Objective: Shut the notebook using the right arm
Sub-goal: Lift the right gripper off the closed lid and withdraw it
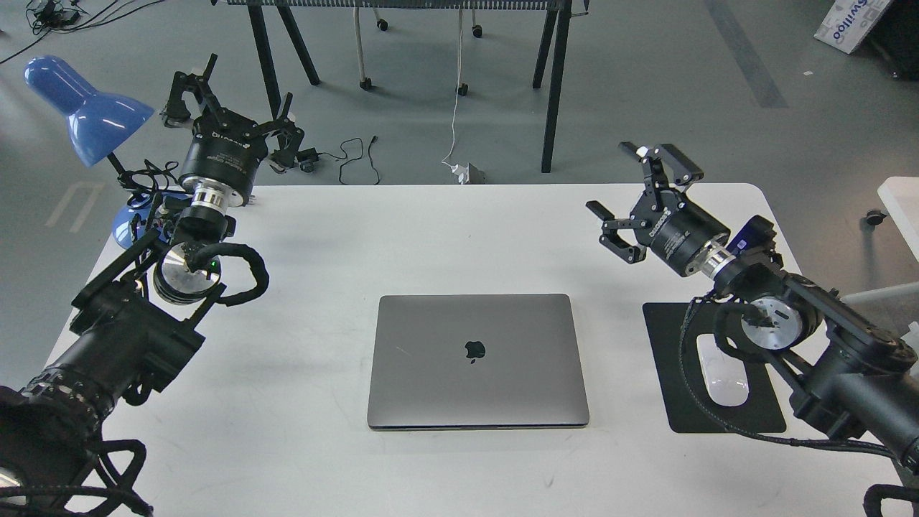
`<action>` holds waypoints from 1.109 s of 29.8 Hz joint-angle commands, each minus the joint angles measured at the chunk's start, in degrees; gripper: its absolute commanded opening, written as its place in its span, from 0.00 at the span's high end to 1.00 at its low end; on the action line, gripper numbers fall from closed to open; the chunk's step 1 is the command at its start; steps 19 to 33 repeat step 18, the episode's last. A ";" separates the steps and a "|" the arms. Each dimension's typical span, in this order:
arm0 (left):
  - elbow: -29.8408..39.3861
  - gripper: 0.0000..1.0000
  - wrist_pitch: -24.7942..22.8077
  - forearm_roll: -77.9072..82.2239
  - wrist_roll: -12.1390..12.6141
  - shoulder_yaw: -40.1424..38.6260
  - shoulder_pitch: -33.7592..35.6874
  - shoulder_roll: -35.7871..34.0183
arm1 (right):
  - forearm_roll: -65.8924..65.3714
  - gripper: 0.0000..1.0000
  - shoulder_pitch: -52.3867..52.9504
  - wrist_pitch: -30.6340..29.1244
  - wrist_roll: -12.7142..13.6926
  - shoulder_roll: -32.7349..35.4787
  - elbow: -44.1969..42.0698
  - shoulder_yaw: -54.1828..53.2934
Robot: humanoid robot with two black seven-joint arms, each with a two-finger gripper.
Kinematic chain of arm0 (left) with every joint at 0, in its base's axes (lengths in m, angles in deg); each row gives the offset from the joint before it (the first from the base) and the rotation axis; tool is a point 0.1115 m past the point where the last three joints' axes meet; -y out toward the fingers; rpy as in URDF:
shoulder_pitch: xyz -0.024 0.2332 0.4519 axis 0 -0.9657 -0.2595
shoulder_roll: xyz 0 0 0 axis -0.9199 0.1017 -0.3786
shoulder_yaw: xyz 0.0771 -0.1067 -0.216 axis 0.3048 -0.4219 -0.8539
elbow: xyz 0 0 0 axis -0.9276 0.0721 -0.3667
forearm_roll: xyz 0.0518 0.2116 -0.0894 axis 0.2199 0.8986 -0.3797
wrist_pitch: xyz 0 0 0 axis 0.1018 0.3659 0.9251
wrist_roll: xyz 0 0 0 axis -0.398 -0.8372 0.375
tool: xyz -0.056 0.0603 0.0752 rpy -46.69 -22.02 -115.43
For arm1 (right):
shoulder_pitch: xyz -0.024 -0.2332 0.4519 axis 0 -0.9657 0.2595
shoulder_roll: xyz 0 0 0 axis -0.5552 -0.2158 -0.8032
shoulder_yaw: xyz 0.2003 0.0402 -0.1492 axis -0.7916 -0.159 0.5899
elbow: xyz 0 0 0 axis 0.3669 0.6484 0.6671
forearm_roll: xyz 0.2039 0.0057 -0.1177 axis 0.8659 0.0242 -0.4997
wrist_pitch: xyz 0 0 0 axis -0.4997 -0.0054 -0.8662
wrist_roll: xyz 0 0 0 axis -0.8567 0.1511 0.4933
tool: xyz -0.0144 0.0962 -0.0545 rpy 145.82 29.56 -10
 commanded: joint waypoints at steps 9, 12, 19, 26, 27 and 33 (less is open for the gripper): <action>0.00 0.00 0.07 0.00 1.32 0.18 0.00 0.11 | 10.81 0.00 5.36 2.35 0.73 -4.26 -5.61 -10.87; 0.00 0.00 0.07 0.00 1.23 0.09 0.00 0.11 | 11.07 0.00 6.59 2.27 1.61 -4.34 -7.97 -10.43; 0.00 0.00 0.07 0.00 1.06 -0.09 0.00 0.11 | 10.99 0.00 6.60 2.27 1.52 -4.43 -8.77 -10.26; 0.00 0.00 0.07 0.00 1.06 -0.09 0.00 0.11 | 10.99 0.00 6.60 2.27 1.52 -4.43 -8.77 -10.26; 0.00 0.00 0.07 0.00 1.06 -0.09 0.00 0.11 | 10.99 0.00 6.60 2.27 1.52 -4.43 -8.77 -10.26; 0.00 0.00 0.07 0.00 1.06 -0.09 0.00 0.11 | 10.99 0.00 6.60 2.27 1.52 -4.43 -8.77 -10.26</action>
